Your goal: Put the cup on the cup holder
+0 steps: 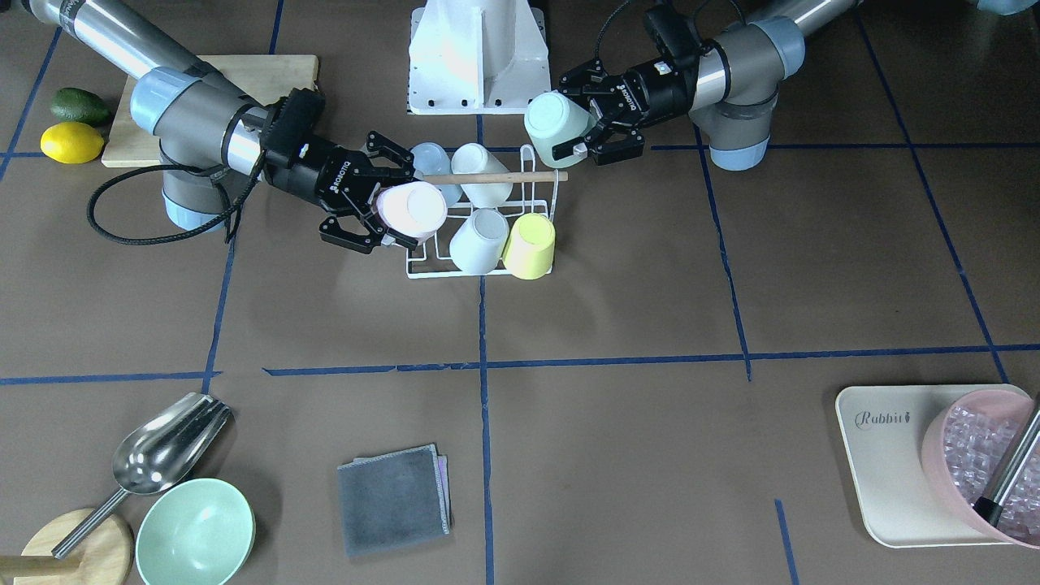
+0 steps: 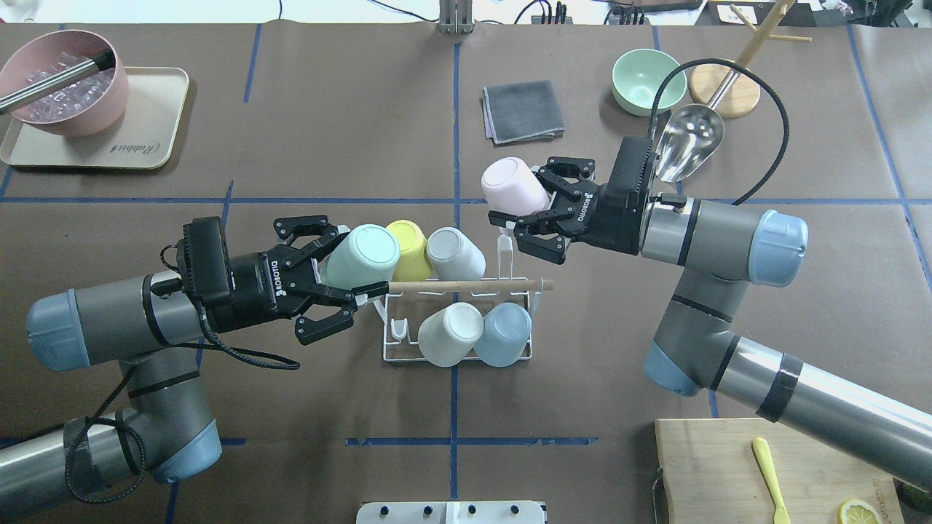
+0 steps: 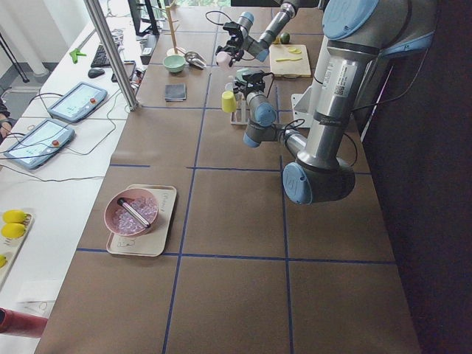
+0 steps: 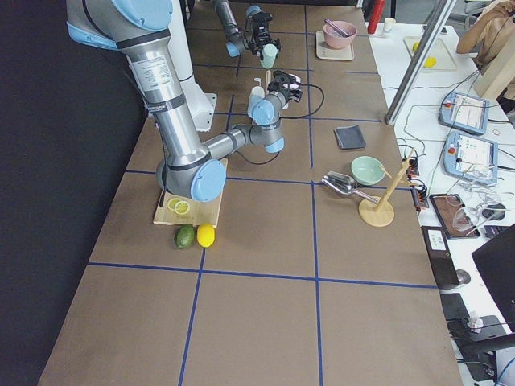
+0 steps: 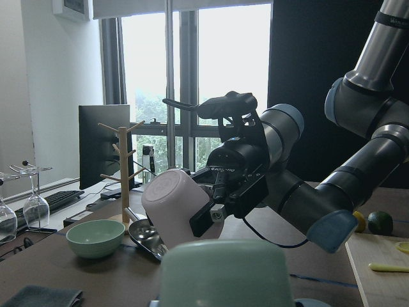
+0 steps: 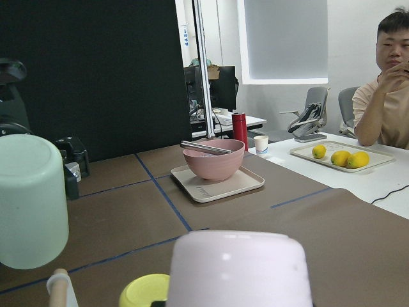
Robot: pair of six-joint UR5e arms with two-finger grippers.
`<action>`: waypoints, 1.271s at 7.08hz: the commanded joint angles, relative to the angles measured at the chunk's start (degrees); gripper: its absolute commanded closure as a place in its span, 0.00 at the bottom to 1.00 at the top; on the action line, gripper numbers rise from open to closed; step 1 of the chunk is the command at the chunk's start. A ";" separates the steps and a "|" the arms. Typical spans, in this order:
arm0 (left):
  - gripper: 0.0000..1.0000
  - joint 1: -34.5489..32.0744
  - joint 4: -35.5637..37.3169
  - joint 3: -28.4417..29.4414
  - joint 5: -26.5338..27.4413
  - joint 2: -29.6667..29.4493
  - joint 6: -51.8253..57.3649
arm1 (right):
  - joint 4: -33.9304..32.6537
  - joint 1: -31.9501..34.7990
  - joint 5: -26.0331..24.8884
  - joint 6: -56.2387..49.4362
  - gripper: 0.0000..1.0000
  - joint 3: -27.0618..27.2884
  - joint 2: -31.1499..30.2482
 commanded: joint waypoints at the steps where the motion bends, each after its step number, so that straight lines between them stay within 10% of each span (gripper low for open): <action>1: 0.96 6.27 -4.49 0.57 5.96 -0.24 0.12 | 1.27 -2.38 -2.10 -1.85 0.95 -0.46 -0.42; 9: 0.95 7.20 -7.06 4.77 8.44 -1.11 0.12 | 0.66 -3.62 -6.32 -2.38 0.93 -2.22 0.90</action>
